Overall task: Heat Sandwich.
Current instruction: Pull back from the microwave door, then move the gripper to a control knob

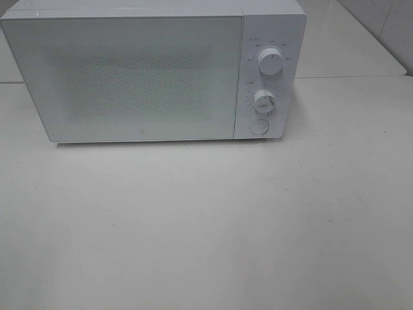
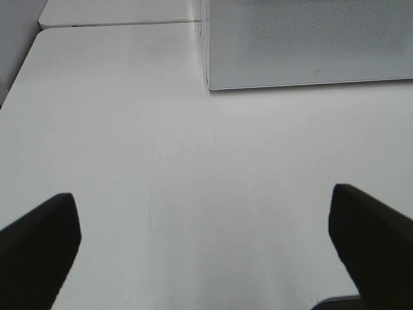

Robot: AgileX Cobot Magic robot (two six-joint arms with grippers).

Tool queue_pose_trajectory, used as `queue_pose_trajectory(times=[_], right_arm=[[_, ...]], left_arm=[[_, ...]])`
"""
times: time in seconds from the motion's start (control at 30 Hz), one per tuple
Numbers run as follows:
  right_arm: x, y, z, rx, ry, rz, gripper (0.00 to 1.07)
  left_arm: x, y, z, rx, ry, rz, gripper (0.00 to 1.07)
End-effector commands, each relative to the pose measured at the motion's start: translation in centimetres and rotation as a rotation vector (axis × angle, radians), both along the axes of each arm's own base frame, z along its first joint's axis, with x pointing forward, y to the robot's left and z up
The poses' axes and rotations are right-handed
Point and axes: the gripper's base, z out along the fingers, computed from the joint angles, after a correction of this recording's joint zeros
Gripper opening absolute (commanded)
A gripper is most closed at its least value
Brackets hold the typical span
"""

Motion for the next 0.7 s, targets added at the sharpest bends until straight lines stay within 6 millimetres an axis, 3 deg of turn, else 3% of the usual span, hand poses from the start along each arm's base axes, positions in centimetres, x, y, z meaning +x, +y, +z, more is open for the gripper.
queue_pose_trajectory(times=[0.03, 0.7], right_arm=[[-0.31, 0.01, -0.01, 0.0, -0.033, -0.003, 0.76], [-0.31, 0.01, -0.01, 0.001, -0.033, -0.004, 0.76]], left_arm=[[-0.4, -0.03, -0.06, -0.004, -0.031, 0.0, 1.01], [-0.38, -0.03, -0.06, -0.004, -0.03, 0.0, 1.01]])
